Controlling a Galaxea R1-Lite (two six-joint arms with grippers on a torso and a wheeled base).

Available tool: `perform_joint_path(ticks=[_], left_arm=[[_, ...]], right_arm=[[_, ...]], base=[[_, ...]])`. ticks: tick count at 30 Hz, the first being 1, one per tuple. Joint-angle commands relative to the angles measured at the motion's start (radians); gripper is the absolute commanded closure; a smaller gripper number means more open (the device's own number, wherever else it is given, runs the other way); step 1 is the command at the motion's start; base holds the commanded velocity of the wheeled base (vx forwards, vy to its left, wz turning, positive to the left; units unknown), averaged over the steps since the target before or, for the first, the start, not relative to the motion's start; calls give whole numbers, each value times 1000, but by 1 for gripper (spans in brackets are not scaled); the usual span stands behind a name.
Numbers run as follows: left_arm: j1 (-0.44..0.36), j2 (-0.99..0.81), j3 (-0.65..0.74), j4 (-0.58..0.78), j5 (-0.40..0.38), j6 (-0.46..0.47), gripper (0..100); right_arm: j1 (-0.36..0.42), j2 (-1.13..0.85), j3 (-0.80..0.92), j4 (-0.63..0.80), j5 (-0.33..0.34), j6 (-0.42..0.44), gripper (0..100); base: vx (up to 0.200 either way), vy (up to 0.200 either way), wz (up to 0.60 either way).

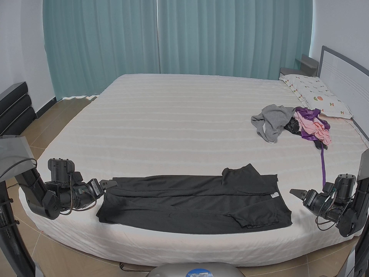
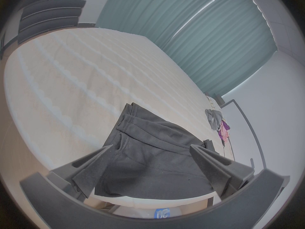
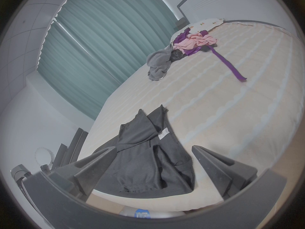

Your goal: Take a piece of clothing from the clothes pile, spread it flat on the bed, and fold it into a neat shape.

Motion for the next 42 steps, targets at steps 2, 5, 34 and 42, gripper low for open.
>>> perform_joint_path(ticks=[2, 5, 34, 42], left_arm=[[-20, 45, -35, 12, -5, 28, 0], [-14, 60, -46, 26, -2, 46, 0], [61, 184, -67, -40, -141, 299, 100], [104, 152, -49, -48, -143, 289, 100]], right_arm=[[39, 15, -29, 8, 2, -1, 0], [48, 49, -86, 8, 2, -11, 0], [20, 112, -144, 27, 108, -12, 0], [23, 120, -146, 27, 110, -12, 0]], base=[[0, 0, 0], [0, 0, 0], [0, 0, 0], [0, 0, 0]])
